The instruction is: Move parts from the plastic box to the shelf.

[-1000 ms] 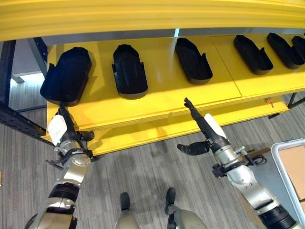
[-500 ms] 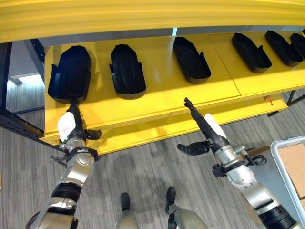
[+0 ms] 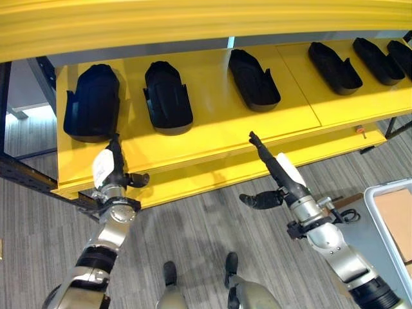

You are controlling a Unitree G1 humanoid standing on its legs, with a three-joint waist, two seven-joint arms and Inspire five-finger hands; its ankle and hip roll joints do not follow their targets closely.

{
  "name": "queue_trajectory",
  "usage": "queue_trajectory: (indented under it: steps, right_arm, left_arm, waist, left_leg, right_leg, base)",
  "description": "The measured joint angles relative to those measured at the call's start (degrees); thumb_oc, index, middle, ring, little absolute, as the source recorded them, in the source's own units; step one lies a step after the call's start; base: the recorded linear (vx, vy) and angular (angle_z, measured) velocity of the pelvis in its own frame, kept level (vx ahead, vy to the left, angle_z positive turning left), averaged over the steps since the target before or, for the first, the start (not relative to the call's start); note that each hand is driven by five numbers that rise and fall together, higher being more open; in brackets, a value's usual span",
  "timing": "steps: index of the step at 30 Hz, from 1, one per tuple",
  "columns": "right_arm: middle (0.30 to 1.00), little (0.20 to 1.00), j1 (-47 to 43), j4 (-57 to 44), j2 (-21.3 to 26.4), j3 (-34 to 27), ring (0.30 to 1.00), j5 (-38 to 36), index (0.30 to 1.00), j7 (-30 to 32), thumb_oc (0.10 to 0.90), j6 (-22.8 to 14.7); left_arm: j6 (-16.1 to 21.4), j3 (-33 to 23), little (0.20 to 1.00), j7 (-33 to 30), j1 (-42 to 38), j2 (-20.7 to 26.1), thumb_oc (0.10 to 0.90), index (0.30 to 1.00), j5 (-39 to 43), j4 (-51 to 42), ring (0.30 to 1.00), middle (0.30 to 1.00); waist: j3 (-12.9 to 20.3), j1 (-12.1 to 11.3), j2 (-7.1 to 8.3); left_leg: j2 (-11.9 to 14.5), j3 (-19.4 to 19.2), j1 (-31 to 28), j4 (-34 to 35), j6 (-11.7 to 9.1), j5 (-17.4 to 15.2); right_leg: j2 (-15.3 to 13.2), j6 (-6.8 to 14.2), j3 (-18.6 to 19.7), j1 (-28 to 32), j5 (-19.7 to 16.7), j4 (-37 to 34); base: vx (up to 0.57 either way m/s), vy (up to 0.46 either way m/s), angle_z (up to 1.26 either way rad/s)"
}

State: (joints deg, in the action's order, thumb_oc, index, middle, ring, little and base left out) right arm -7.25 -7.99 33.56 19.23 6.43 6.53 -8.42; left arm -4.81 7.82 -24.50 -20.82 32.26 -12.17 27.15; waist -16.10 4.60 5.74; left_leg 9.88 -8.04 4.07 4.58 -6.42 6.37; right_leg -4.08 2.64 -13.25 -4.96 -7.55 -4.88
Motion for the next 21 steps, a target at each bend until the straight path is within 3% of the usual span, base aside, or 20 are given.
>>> queue_trajectory:
  steps: [6,8,13,21]
  right_arm:
    - [1.0,1.0,0.0,0.0,-0.1,-0.5,1.0,0.0,1.0,0.0,0.9,0.0]
    - [1.0,1.0,0.0,0.1,-0.1,-2.1,1.0,0.1,1.0,0.0,0.9,0.0]
    - [1.0,1.0,0.3,0.1,-0.1,-3.7,1.0,0.1,1.0,0.1,0.9,0.0]
    - [1.0,1.0,0.3,0.2,-0.1,-4.4,1.0,0.1,1.0,0.1,0.9,0.0]
  left_arm:
    - [0.4,-0.4,1.0,1.4,6.3,0.1,0.9,1.0,0.0,-9.4,1.0,1.0]
    - [2.8,-1.2,1.0,2.7,10.9,0.2,0.9,1.0,-1.6,-14.6,1.0,1.0]
    - [4.0,-4.1,1.0,3.0,15.6,0.9,0.9,1.0,-2.9,-21.0,1.0,1.0]
    - [6.7,-9.2,1.0,3.0,17.0,8.3,0.9,1.0,-9.6,-23.7,1.0,1.0]
  waist:
    - [-0.1,-0.3,-0.15]
    - [-0.3,-0.8,-0.67]
    - [-0.8,-1.8,-1.53]
    - [-1.0,-2.3,-2.11]
  left_leg:
    - [0.0,0.1,0.0,0.0,0.0,0.0]
    - [0.0,0.2,0.0,0.0,0.0,0.0]
    - [0.0,0.5,0.0,0.0,0.1,0.0]
    - [0.0,0.8,0.1,0.0,0.1,0.0]
  right_leg:
    - [0.0,0.0,-0.1,0.0,0.0,0.0]
    - [0.0,0.0,-0.2,0.2,0.0,0.0]
    - [0.0,0.0,-0.4,0.2,0.0,0.0]
    - [0.0,0.0,-0.7,0.3,0.0,0.0]
  base:
    - [0.0,0.0,0.0]
    - [-0.01,-0.002,0.04]
    - [0.0,0.0,0.01]
    - [0.0,0.001,0.01]
